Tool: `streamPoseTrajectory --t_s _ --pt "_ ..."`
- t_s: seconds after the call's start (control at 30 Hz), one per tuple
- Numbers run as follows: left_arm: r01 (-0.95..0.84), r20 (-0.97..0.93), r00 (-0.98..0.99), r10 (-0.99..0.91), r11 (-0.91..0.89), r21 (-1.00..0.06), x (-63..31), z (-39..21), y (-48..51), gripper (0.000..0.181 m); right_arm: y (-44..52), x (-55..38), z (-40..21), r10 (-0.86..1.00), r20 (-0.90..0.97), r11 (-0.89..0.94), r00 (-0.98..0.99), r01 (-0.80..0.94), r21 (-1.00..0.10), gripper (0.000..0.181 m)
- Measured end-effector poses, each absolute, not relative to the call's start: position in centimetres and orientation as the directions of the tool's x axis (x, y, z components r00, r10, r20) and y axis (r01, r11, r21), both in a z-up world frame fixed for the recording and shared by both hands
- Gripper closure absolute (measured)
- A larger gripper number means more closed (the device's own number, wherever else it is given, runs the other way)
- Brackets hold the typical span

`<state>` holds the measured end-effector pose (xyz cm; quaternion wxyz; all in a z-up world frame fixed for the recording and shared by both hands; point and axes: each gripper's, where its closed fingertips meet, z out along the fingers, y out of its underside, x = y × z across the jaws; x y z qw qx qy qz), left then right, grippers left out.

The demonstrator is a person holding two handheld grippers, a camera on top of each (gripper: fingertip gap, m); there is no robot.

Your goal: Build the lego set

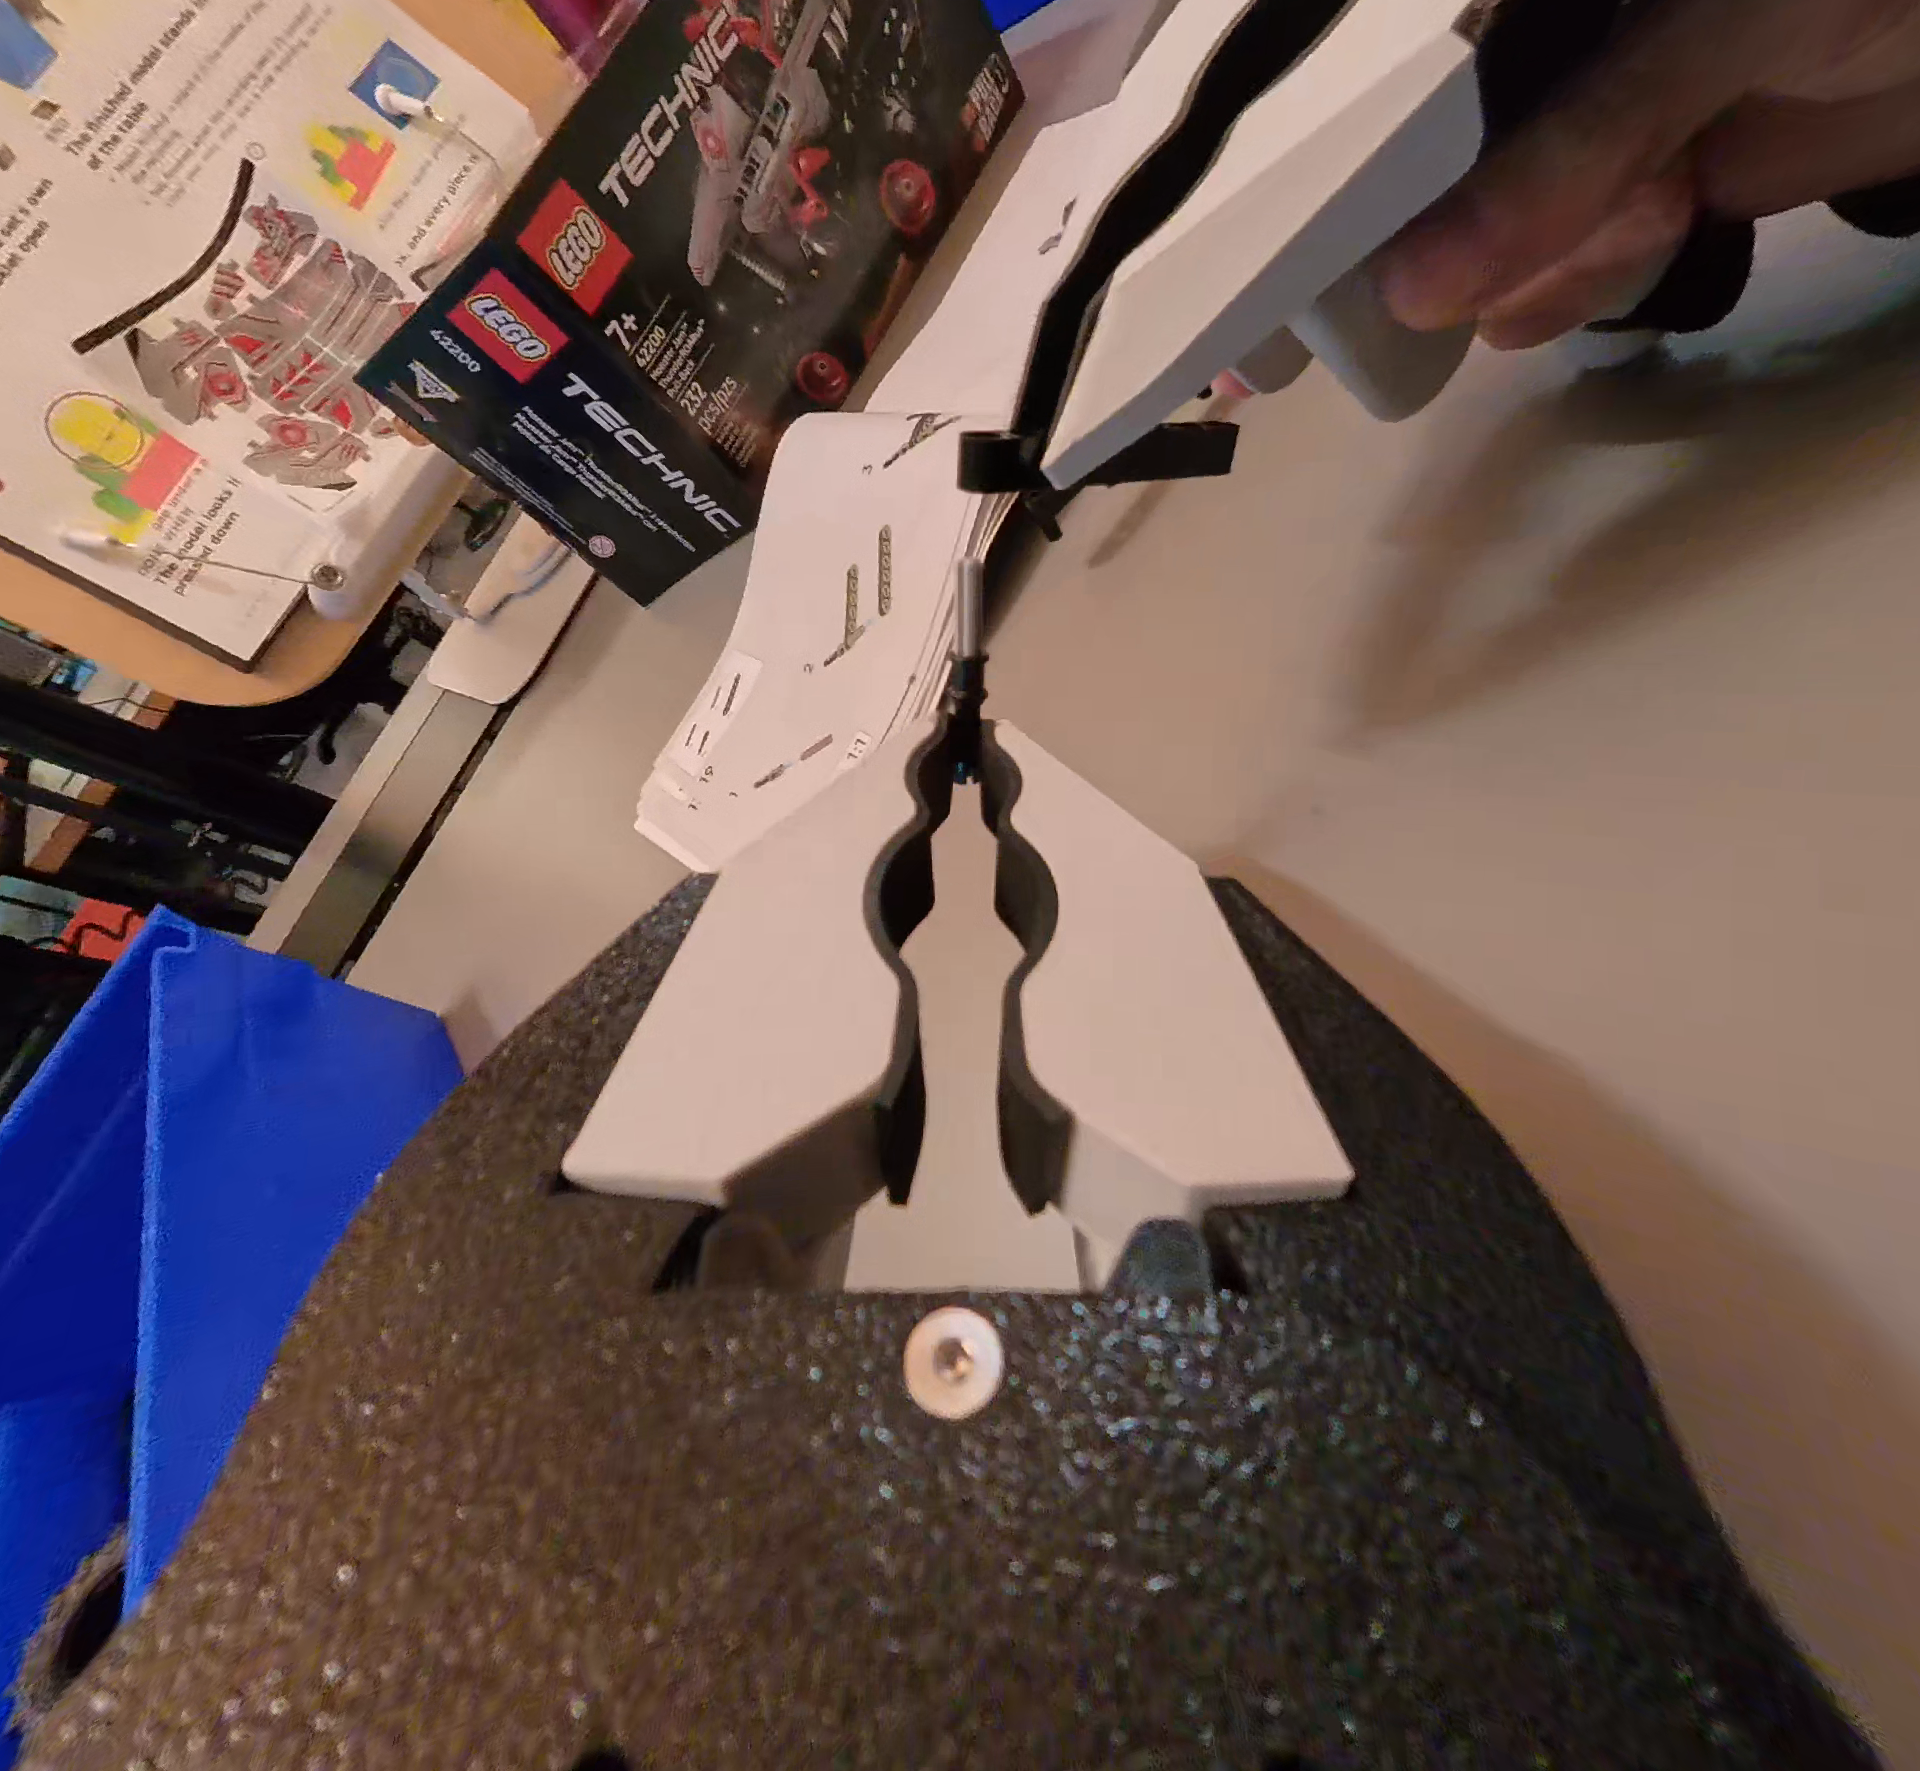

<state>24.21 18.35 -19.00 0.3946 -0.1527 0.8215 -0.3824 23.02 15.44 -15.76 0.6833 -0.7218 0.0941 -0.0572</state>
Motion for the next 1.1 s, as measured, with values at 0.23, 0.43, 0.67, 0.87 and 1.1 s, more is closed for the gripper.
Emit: streamPoseTrajectory --t_s 0.23,0.43,0.67,0.87,1.1 --pt "0.075 -0.565 -0.639 -0.522 0.688 -0.722 24.0 -18.9 18.0 0.179 15.8 22.7 -16.5 -0.204 -0.019 -0.109 0.979 -0.042 -0.993 0.176" --pt "0.083 -0.591 -0.613 -0.524 0.701 -0.708 24.1 -18.5 18.2 0.179 15.8 22.7 -17.1 -0.206 -0.002 -0.152 0.978 -0.034 -0.988 0.176" --pt "0.083 -0.606 -0.607 -0.514 0.718 -0.691 24.1 -18.4 18.9 0.179 15.8 22.5 -16.6 -0.200 0.022 -0.134 0.980 -0.005 -0.991 0.176" --pt "0.118 -0.656 -0.605 -0.450 0.765 -0.633 23.7 -18.6 18.1 0.179 15.8 22.5 -16.6 -0.201 0.020 -0.133 0.979 -0.007 -0.991 0.176" --pt "0.154 -0.709 -0.575 -0.408 0.797 -0.584 23.7 -18.4 18.1 0.179 15.9 22.4 -17.0 -0.179 -0.016 -0.149 0.984 -0.043 -0.988 0.176"
